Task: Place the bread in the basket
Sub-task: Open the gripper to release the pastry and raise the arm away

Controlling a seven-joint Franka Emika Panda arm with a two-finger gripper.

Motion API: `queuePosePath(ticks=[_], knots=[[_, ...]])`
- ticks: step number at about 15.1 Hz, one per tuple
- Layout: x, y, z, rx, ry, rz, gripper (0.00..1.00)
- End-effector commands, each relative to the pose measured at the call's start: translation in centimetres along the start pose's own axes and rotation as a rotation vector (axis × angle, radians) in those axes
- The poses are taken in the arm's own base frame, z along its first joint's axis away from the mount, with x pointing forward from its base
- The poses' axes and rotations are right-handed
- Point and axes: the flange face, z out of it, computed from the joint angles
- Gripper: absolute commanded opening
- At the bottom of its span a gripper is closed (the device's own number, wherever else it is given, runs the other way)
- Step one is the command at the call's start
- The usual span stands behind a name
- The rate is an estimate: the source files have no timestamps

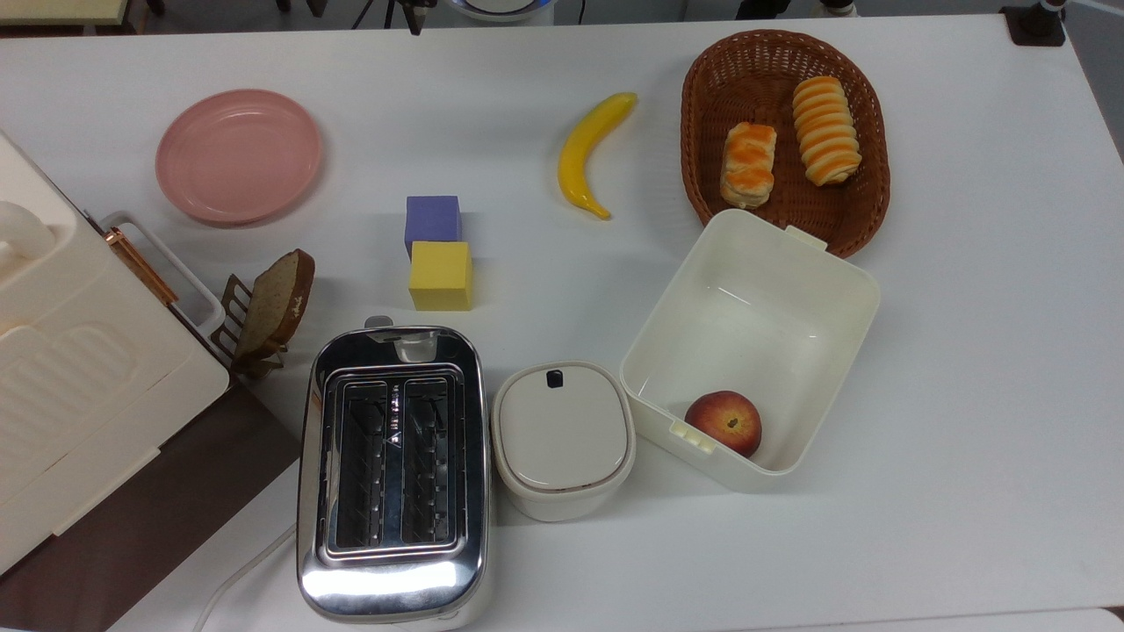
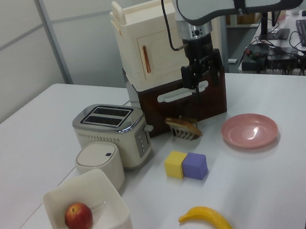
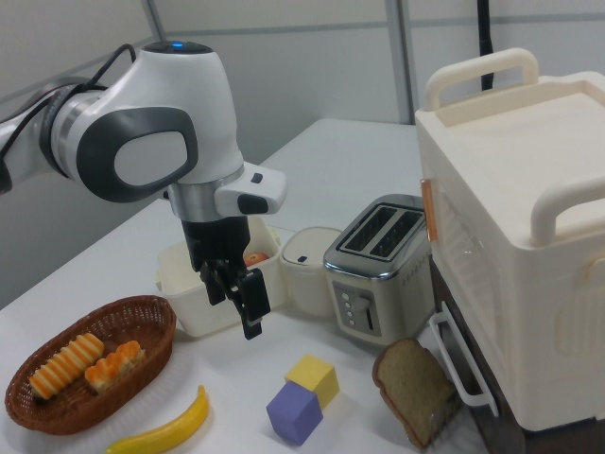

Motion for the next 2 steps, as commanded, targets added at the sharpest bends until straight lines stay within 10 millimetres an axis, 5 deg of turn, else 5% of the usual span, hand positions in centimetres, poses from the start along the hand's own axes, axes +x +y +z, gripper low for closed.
queuePosePath(ticks=[1,2], knots=[[0.0,-0.72,-0.22,0.016,-0.008,0.008,1.0],[0.14,-1.14,-0.35,0.009,0.009,0.001,1.0]])
